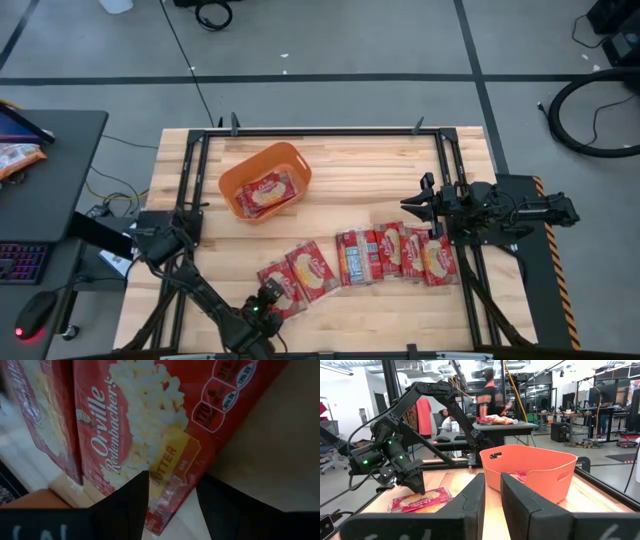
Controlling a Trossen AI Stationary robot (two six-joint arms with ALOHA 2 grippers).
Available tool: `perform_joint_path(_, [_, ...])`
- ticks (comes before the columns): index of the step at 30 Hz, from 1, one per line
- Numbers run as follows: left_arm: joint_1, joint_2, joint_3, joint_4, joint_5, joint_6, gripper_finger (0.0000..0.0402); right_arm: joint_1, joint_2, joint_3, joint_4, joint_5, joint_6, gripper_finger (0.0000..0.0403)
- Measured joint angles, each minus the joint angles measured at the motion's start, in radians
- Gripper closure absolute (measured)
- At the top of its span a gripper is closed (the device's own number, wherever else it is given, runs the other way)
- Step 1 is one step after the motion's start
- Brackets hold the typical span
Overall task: Sort popcorn bags into baskets
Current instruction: Put the popcorn bag into the orange bin
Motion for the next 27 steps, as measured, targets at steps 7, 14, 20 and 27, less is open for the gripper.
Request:
perform_joint_path(7, [0.015, 0.003, -0.002, 0.016, 0.005, -0.073, 0.0299, 0.0, 0.0, 0.0, 0.0, 0.0, 0.0, 0.0337])
perform_joint_path(14, [0.034, 0.003, 0.0, 0.016, 0.028, -0.199, 0.0391, 0.0, 0.0, 0.0, 0.0, 0.0, 0.0, 0.0337])
perform_joint_path(20, [0.034, -0.022, 0.091, -0.198, 0.046, -0.286, 0.0395, 0.0, 0.0, 0.0, 0.0, 0.0, 0.0, 0.0337])
perform_joint_path(27, [0.06, -0.073, 0.284, -0.487, -0.095, -0.492, 0.0397, 0.0, 0.0, 0.0, 0.0, 0.0, 0.0, 0.0337])
